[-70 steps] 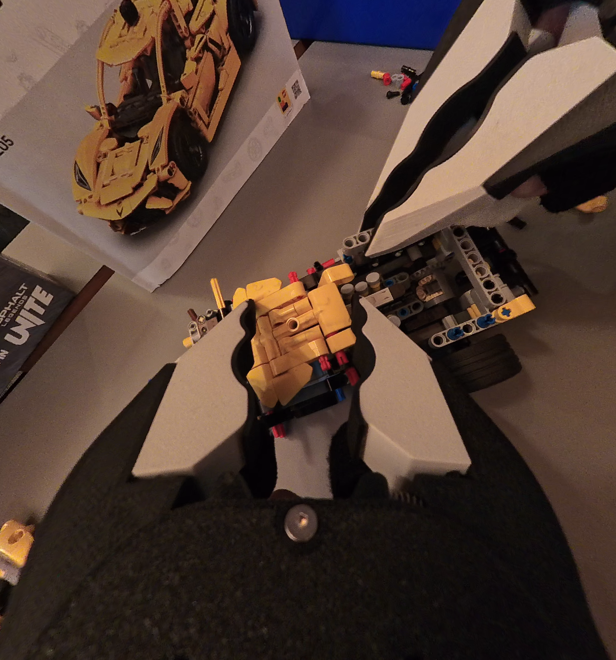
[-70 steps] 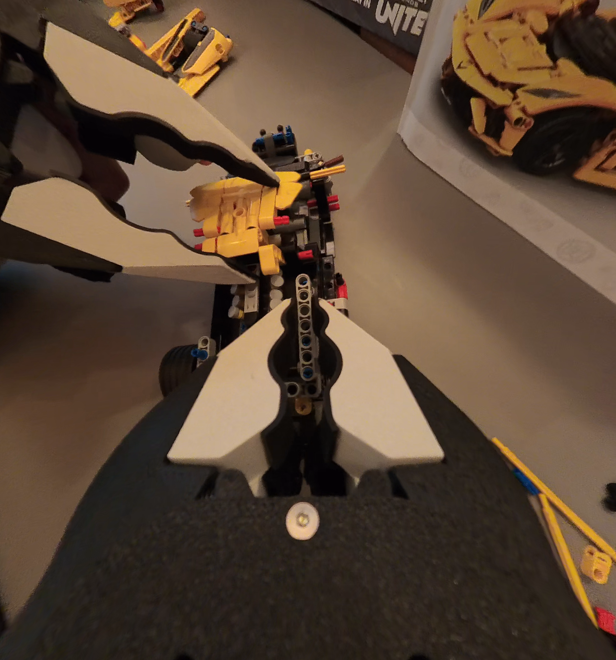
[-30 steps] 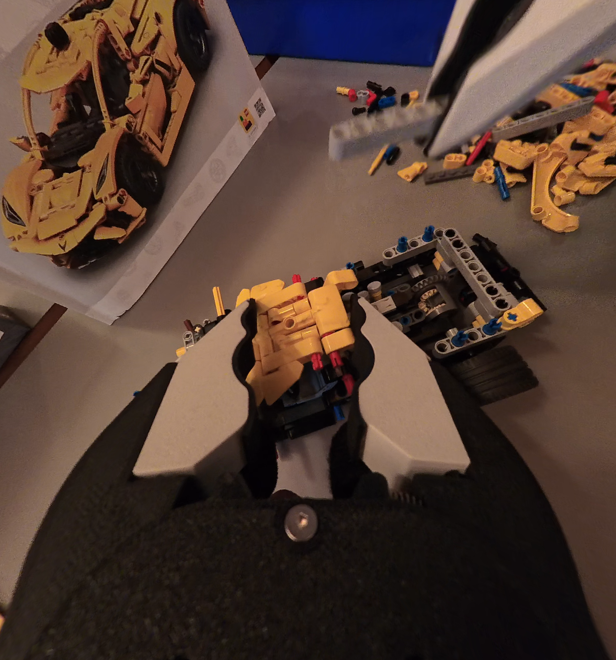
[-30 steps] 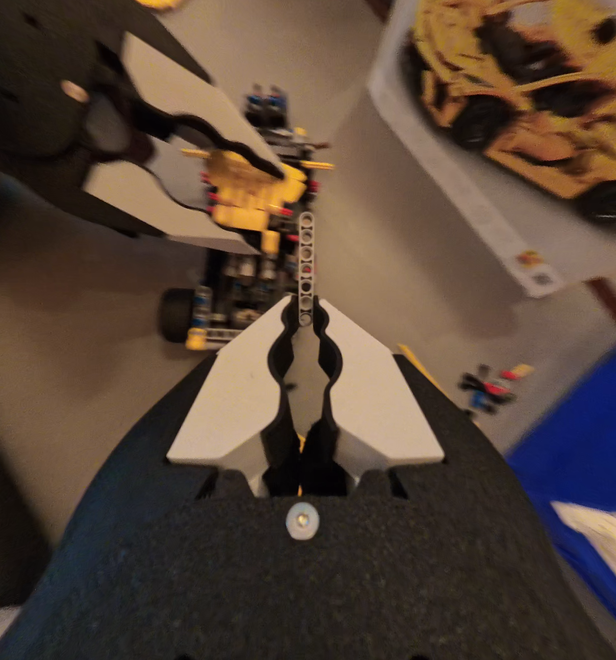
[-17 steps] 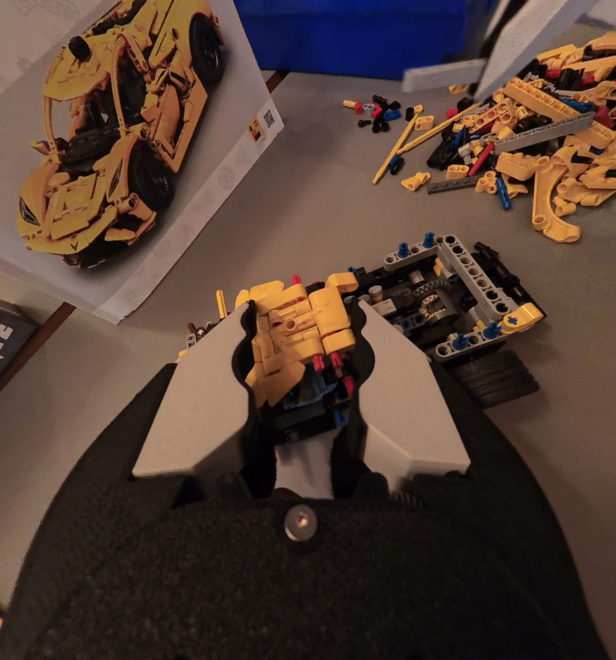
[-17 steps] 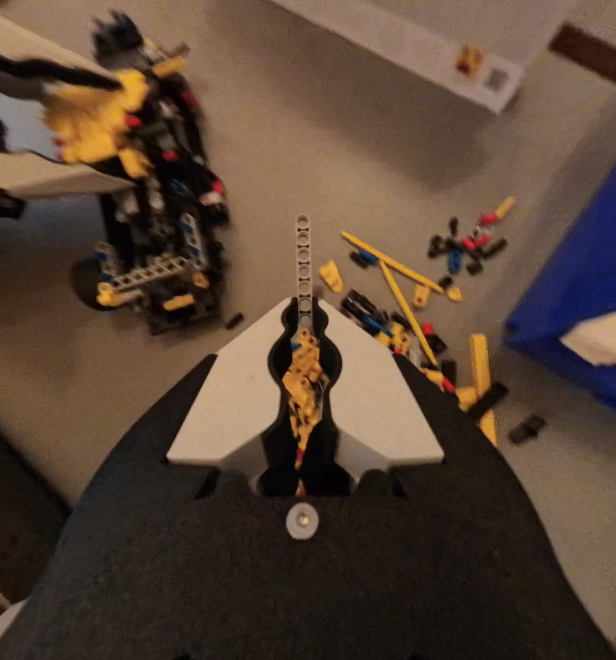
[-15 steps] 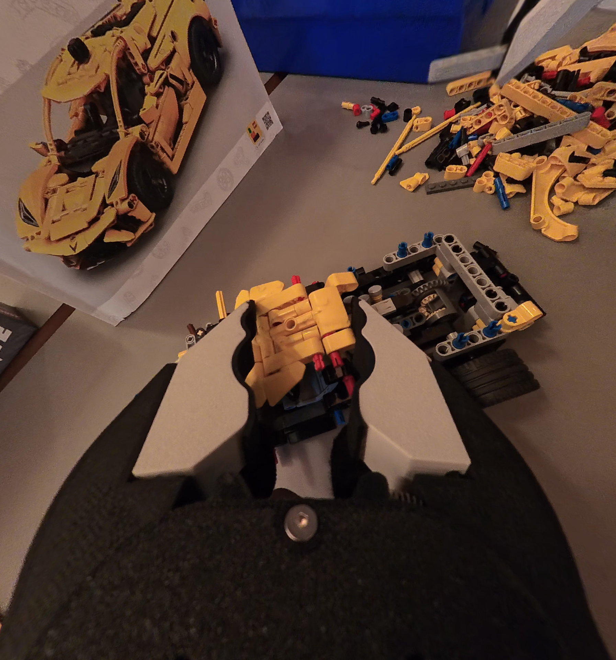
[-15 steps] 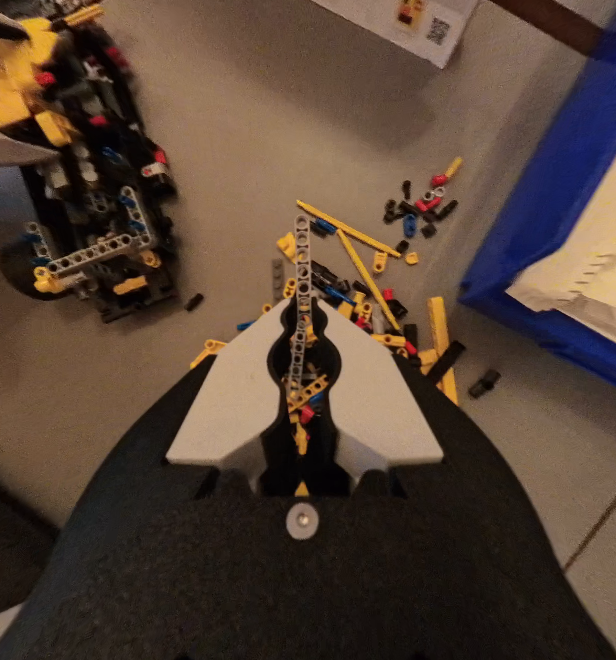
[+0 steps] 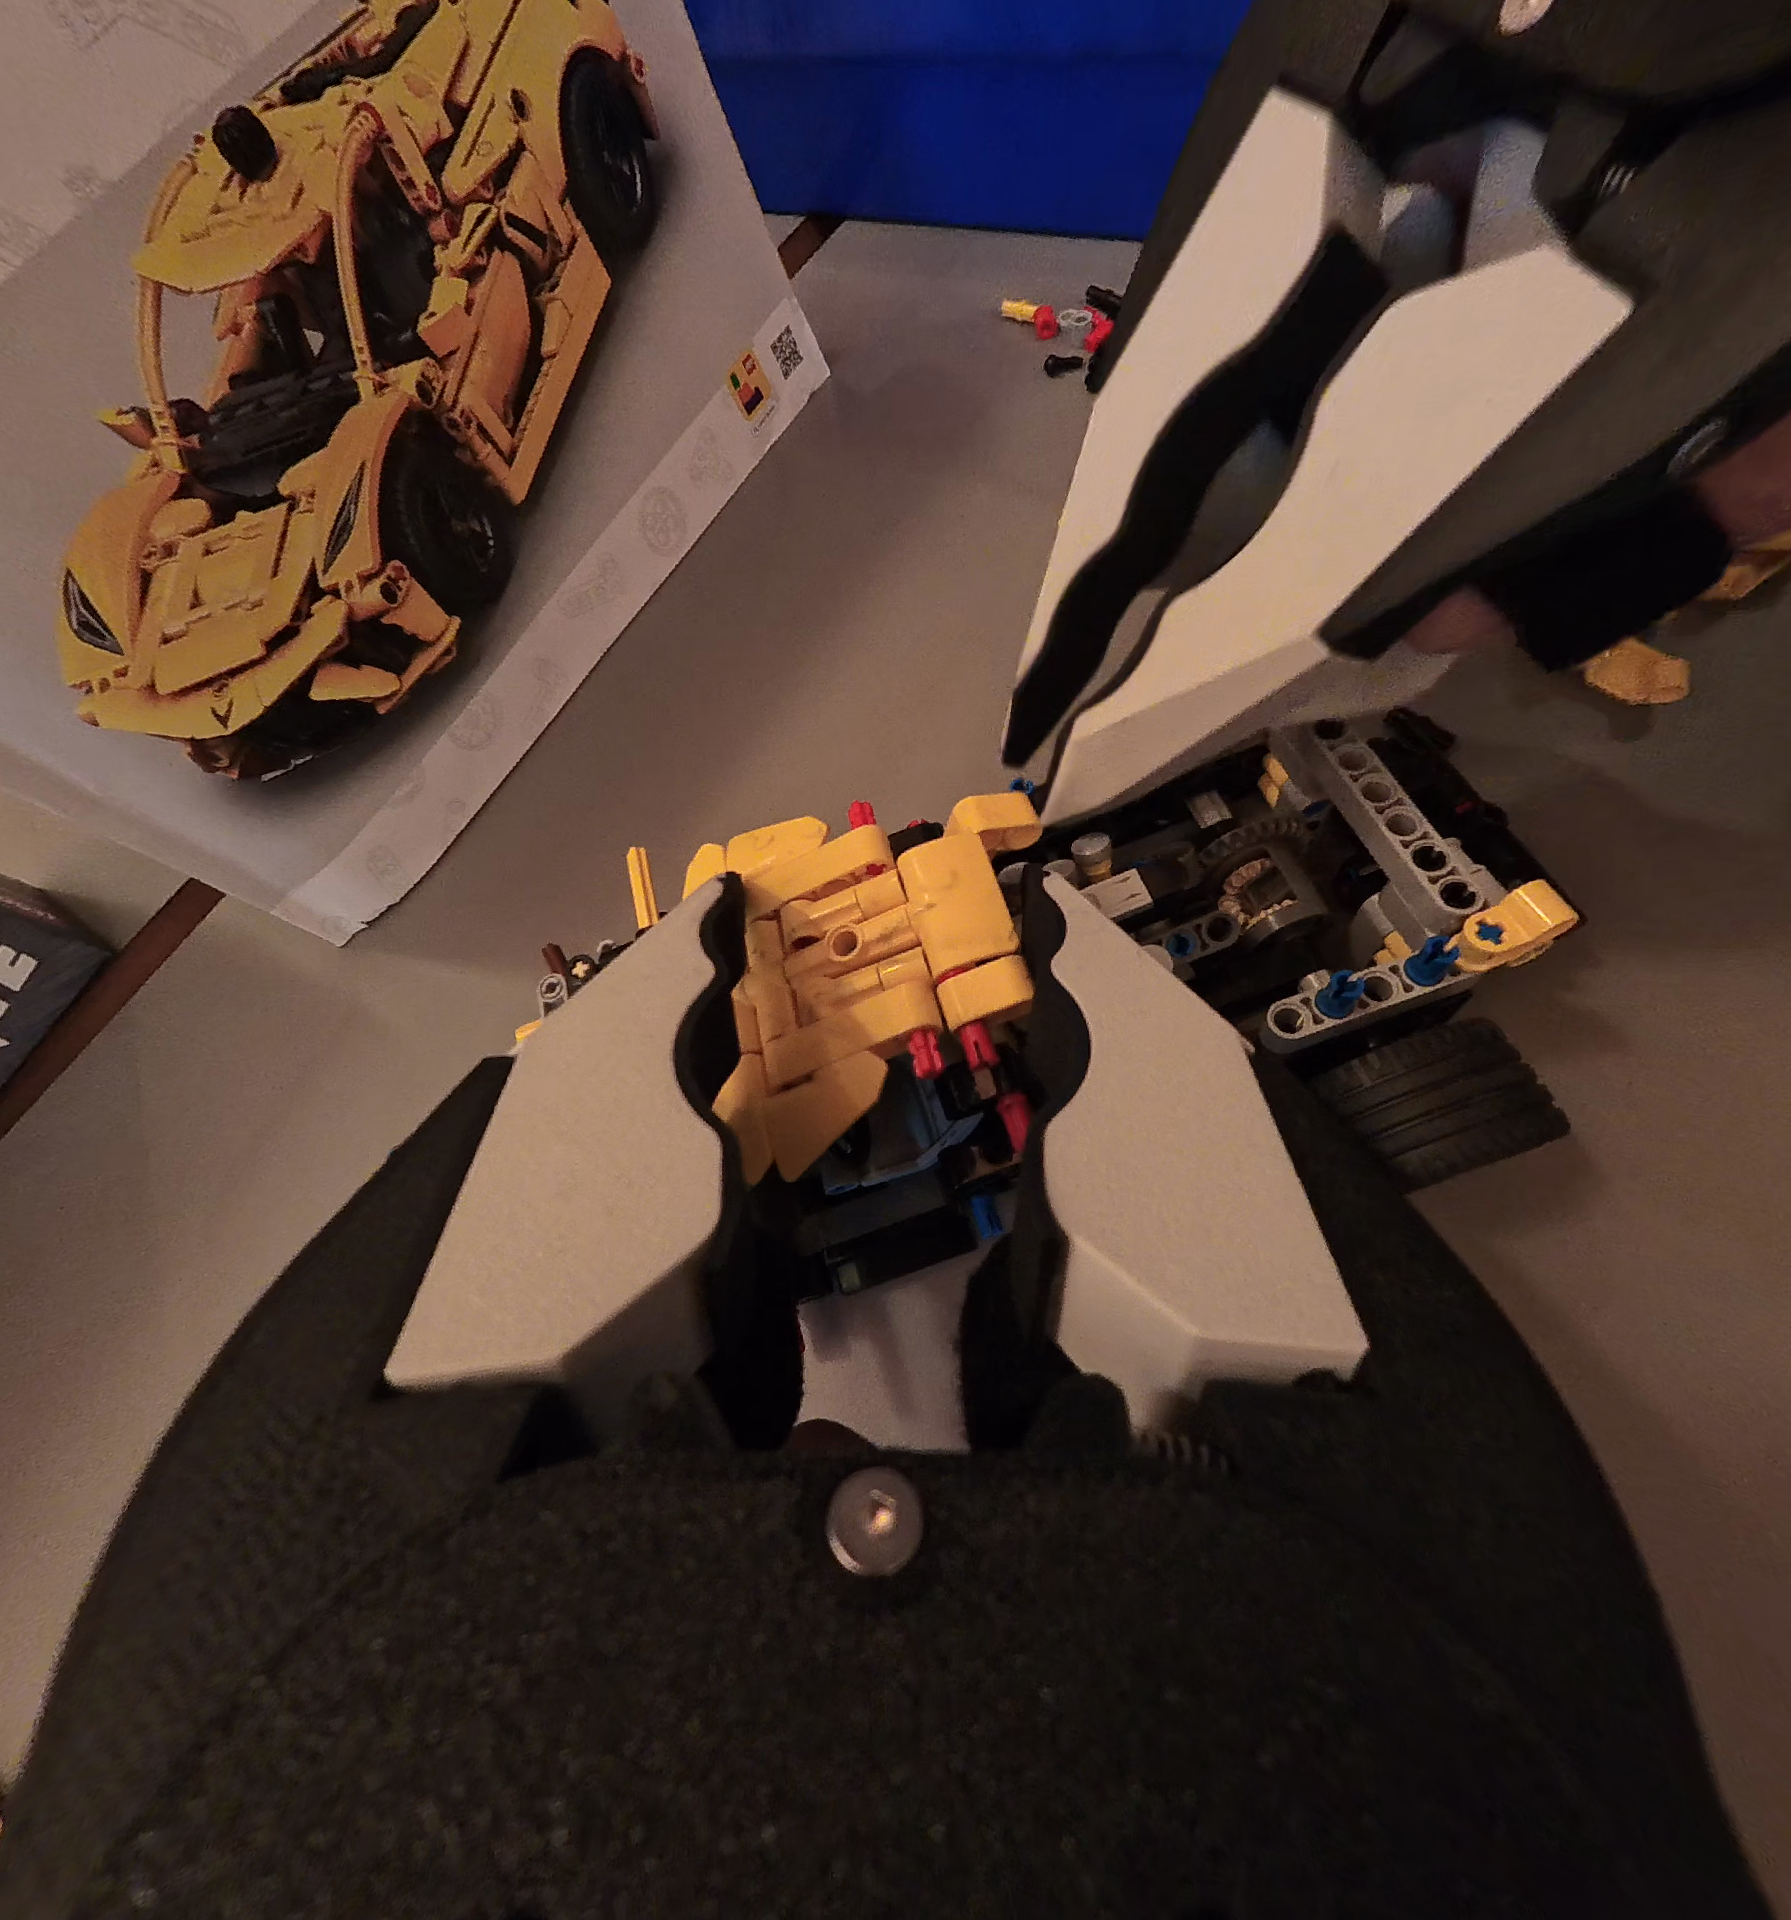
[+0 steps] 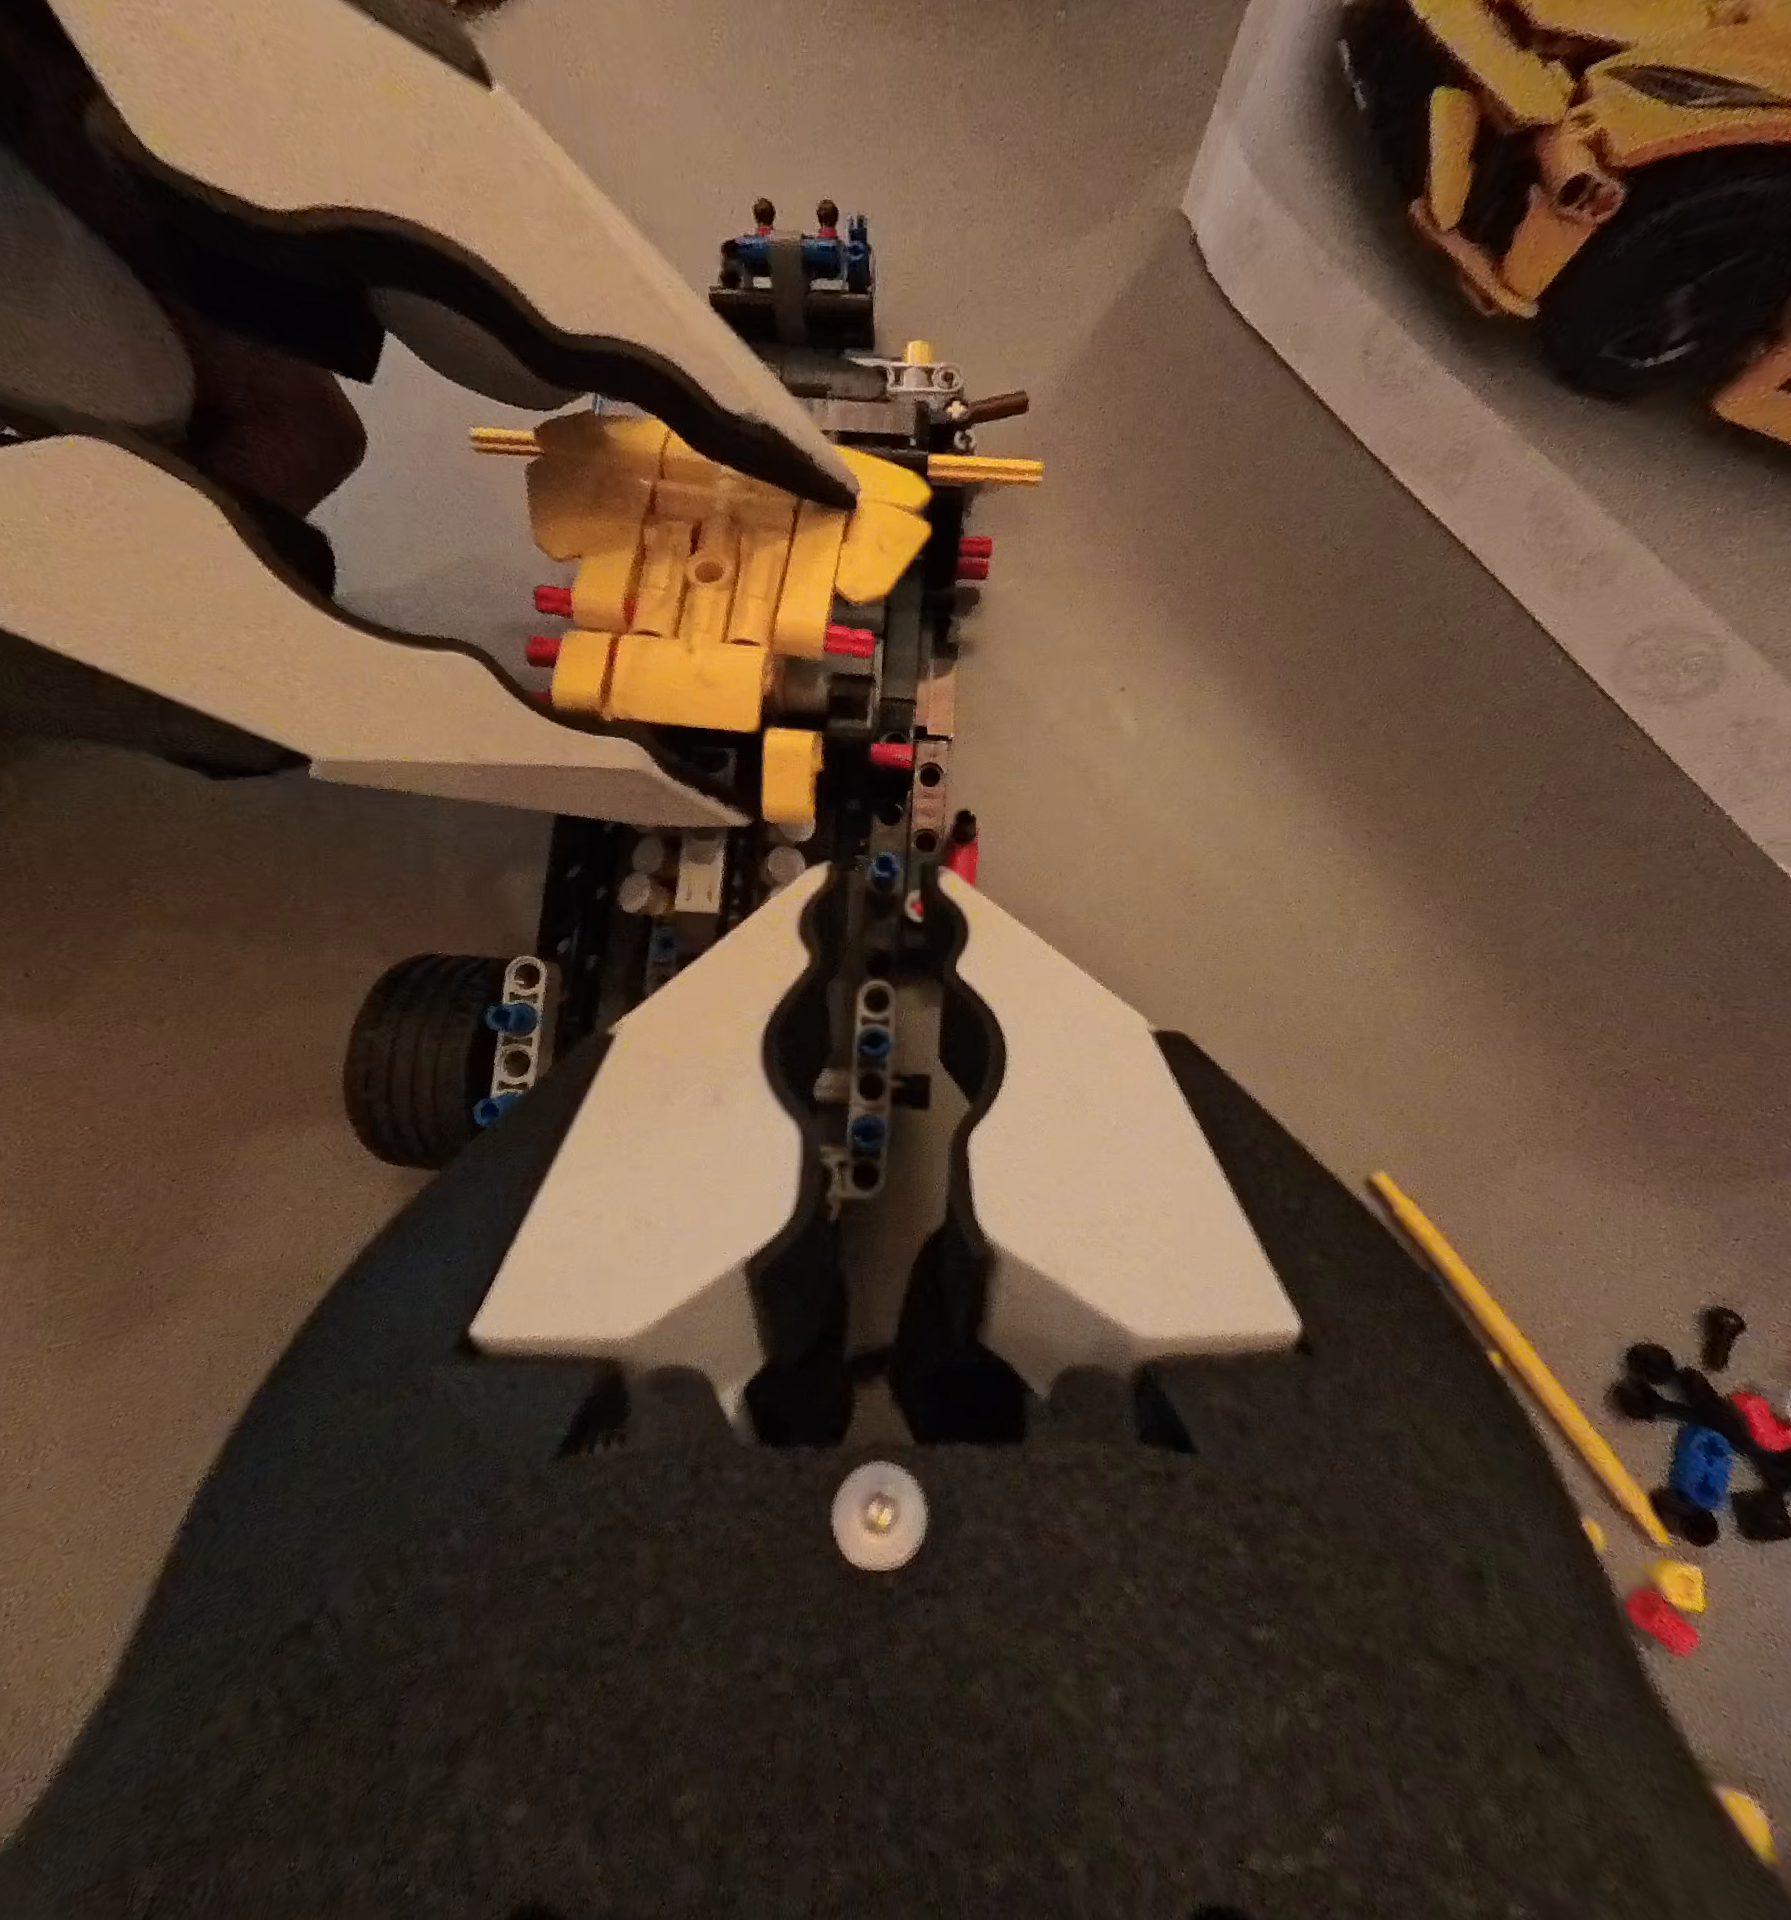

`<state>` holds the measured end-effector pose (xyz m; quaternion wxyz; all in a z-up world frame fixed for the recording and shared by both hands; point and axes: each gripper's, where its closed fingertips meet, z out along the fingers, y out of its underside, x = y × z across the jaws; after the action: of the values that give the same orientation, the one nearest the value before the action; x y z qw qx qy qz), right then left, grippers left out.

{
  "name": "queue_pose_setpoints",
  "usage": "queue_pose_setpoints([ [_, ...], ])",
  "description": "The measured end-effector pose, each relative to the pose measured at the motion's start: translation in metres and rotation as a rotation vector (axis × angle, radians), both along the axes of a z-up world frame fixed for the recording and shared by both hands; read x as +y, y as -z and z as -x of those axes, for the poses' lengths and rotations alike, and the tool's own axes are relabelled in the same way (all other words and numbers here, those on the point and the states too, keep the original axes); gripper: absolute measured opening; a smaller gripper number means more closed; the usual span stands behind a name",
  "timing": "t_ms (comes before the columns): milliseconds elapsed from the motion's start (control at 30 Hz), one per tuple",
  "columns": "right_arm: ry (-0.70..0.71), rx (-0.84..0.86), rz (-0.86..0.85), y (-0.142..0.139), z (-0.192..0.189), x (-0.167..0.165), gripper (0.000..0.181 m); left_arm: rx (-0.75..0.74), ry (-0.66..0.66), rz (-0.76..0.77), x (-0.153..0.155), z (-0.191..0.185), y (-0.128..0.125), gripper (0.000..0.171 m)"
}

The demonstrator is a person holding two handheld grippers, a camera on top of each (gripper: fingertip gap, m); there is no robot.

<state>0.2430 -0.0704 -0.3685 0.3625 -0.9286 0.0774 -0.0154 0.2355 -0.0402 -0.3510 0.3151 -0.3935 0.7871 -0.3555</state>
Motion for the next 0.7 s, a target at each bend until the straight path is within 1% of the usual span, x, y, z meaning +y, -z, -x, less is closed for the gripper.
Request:
queue_pose_setpoints([
  [67, -0.003, 0.011, -0.006, 0.000, 0.001, 0.003, 0.010, -0.001, -0.002, -0.004, 0.000, 0.000, 0.000, 0.054],
  [100, 0.003, 0.009, -0.022, -0.002, 0.000, 0.004, 0.003, -0.002, -0.002, -0.005, 0.000, 0.000, 0.000, 0.054],
  [167, 0.001, 0.008, -0.016, -0.001, -0.001, 0.005, 0.003, -0.003, 0.000, -0.004, 0.000, -0.001, 0.000, 0.054],
  [200, -0.001, 0.011, -0.010, 0.000, -0.001, 0.005, 0.005, -0.003, 0.001, -0.003, 0.000, -0.001, 0.000, 0.054],
  [233, 0.002, -0.001, 0.006, 0.000, -0.002, 0.004, 0.010, -0.003, 0.002, -0.002, 0.000, -0.001, 0.000, 0.054],
  [300, 0.010, -0.031, 0.043, 0.001, -0.006, 0.001, 0.014, -0.002, 0.003, -0.001, 0.000, -0.001, 0.000, 0.054],
  [467, -0.052, 0.054, 0.175, 0.006, -0.001, 0.007, 0.004, -0.003, 0.001, 0.000, 0.001, -0.001, 0.000, 0.054],
  [533, -0.052, 0.042, 0.241, 0.013, -0.001, 0.005, 0.008, -0.004, 0.001, 0.003, 0.001, -0.001, 0.000, 0.054],
  [700, -0.039, 0.028, 0.267, 0.012, -0.001, 0.005, 0.005, 0.000, 0.000, -0.001, 0.001, -0.002, 0.000, 0.054],
])
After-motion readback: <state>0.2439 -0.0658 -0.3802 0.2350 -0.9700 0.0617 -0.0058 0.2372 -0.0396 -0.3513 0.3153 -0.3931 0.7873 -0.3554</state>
